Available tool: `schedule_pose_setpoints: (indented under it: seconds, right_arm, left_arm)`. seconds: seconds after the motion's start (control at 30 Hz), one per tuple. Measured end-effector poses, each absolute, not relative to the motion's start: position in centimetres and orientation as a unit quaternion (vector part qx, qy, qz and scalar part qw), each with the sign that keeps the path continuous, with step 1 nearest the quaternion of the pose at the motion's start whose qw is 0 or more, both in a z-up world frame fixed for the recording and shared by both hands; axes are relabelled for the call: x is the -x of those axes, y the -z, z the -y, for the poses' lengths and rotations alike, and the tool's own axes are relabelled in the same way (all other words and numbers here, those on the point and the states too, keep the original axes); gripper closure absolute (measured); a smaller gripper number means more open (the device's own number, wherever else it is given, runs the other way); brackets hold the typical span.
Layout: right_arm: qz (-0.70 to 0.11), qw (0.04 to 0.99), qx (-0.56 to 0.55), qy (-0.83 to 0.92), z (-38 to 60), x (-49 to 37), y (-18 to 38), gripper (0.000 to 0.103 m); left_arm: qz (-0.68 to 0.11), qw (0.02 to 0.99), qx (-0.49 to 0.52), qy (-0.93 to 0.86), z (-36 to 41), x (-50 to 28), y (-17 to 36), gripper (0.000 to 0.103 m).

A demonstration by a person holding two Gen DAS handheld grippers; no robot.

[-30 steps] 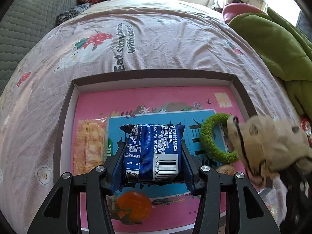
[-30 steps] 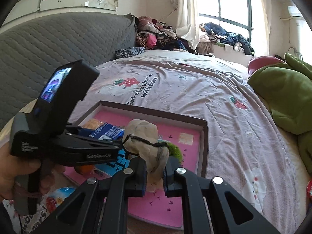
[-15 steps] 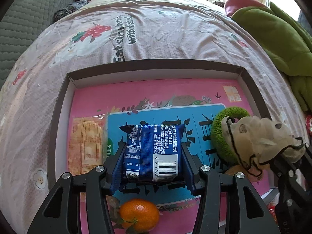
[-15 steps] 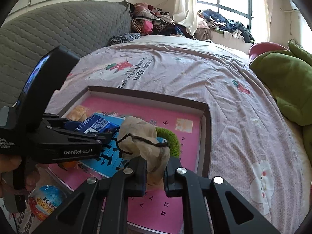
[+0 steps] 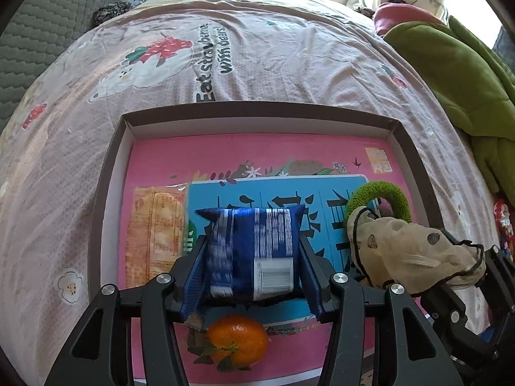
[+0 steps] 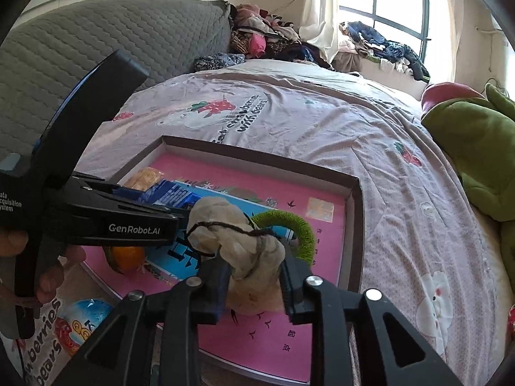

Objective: Organize objects

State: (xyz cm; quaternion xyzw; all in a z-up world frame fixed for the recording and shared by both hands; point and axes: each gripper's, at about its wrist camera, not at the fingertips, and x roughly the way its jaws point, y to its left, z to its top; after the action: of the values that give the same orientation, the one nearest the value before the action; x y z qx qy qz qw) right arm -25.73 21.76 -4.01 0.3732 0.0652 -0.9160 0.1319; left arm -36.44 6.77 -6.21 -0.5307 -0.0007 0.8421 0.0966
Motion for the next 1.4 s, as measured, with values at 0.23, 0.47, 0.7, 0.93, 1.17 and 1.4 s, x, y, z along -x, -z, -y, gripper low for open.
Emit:
schedule_pose_setpoints:
  seconds: [0.23, 0.47, 0.7, 0.93, 1.17, 1.4]
  right_arm:
    - [-0.046, 0.142, -0.364, 0.919, -22.1, 25.5, 3.3, 0.055]
    - [-0.05, 0.147, -0.366, 0.918, -21.8, 25.4, 3.1, 0.055]
    - [-0.035, 0.15, -0.355, 0.922, -21.9, 25.1, 2.4, 0.053]
    - [-0.055, 0.136, -0.341, 0.928, -21.4, 24.6, 1.7, 0.05]
    - [-0.043, 0.137, -0.337, 0.93, -21.9, 24.1, 0.8, 0.048]
    - [-0.023, 0.129, -0.353, 0.926, -22.7, 24.7, 1.1, 0.047]
  left_arm:
    - [0.007, 0.101, 0.511, -0.853, -6.2, 36.0, 5.0, 0.043]
    - [-0.001, 0.093, 0.496, -0.864, -5.9, 35.2, 3.6, 0.042]
    - [-0.036, 0.065, 0.475, -0.877, -5.5, 33.9, 2.4, 0.042]
    - [-0.035, 0.056, 0.472, -0.879, -4.4, 32.5, 1.7, 0.042]
    - [-0.032, 0.052, 0.469, -0.881, -3.9, 31.0, 1.5, 0.039]
    - [-0.039, 0.055, 0.474, -0.878, -4.1, 30.1, 2.0, 0.039]
